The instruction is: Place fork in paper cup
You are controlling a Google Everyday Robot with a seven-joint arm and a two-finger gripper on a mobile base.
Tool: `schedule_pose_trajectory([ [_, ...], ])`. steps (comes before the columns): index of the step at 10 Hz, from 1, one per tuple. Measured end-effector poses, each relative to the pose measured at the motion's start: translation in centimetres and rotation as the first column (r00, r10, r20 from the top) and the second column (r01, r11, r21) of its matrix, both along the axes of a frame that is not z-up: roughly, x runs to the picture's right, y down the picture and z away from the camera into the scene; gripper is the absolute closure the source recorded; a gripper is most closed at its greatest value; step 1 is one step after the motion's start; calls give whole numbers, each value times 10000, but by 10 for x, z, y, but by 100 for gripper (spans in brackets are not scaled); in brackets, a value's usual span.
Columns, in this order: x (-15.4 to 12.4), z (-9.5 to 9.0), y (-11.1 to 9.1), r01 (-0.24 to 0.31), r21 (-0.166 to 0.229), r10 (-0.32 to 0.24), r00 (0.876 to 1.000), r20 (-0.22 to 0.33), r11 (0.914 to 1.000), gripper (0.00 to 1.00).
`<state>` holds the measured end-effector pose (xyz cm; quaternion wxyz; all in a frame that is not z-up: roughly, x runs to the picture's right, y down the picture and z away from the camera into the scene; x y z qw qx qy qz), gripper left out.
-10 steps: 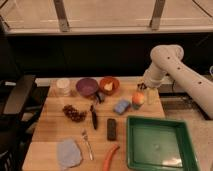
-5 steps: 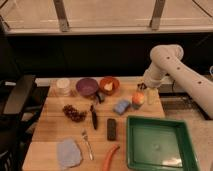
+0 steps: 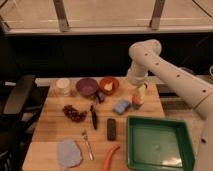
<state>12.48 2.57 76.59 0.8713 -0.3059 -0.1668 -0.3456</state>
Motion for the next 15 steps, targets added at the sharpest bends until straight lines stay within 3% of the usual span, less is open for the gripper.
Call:
schedule_pose_trajectory([
  [2,-38,0,18,1538,-14,-1528,9827,1042,9881,20],
  [4,-83,-8,55,2869,152,-2837,9363,2070,9578,20],
  [6,-115,-26,93,3251,90,-3134,9036,2920,9456,20],
  [7,-122,-32,104,3290,66,-3142,8955,3153,9443,20],
  [12,-126,-33,106,3289,71,-3128,8909,3295,9443,20],
  [15,-149,-28,126,3845,51,-3582,8550,3750,9231,20],
])
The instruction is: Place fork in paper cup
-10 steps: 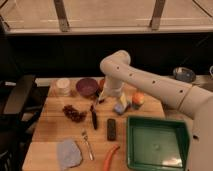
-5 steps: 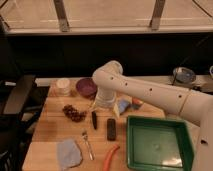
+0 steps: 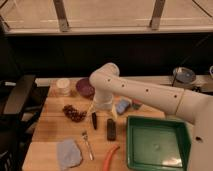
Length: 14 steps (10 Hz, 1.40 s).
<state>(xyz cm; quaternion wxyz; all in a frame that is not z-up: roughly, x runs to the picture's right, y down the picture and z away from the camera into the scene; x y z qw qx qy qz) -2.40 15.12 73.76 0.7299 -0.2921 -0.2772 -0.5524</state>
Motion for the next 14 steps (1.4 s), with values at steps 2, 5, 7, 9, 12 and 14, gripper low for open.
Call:
schedule_pose_trajectory([
  [2,-41,8,18,290,3,-290,9990,353,9996,20],
  [5,-95,33,55,646,-133,-631,9939,908,9978,20],
  [7,-108,51,78,804,-214,-778,9920,998,9965,20],
  [9,-106,60,90,735,-346,-702,9935,891,9967,20],
  [12,-93,70,97,422,-526,-388,9972,646,9977,24],
  [14,-93,79,105,338,-628,-298,9975,639,9975,43],
])
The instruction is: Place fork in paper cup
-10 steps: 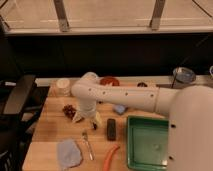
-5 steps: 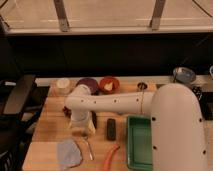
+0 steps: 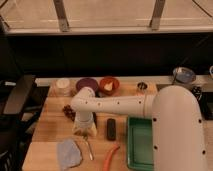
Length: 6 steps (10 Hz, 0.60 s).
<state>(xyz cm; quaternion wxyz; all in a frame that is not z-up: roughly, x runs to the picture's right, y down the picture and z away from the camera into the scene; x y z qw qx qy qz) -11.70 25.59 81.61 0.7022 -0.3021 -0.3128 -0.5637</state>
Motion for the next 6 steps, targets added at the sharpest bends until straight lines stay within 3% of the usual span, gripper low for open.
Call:
schedule_pose_trajectory([
  [5,3,-3,-2,79,-54,-79,10000,1,10000,95],
  [6,4,-4,-3,78,-60,-78,10000,-23,10000,99],
])
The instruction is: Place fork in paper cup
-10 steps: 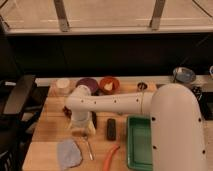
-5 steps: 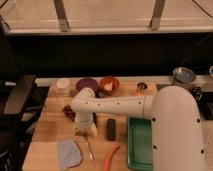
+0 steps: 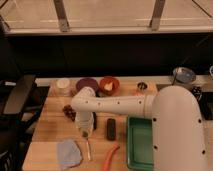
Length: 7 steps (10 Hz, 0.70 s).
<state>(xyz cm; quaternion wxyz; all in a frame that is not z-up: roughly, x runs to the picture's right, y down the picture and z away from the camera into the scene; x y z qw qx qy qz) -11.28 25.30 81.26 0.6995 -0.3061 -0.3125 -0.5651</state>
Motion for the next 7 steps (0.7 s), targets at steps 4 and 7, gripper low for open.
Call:
schedule_pose_trajectory([
  [4,3,-7,-13,49,192,-48,10000,-55,9998,100],
  [7,13,-27,-54,-21,675,29,9999,-123,9977,100],
])
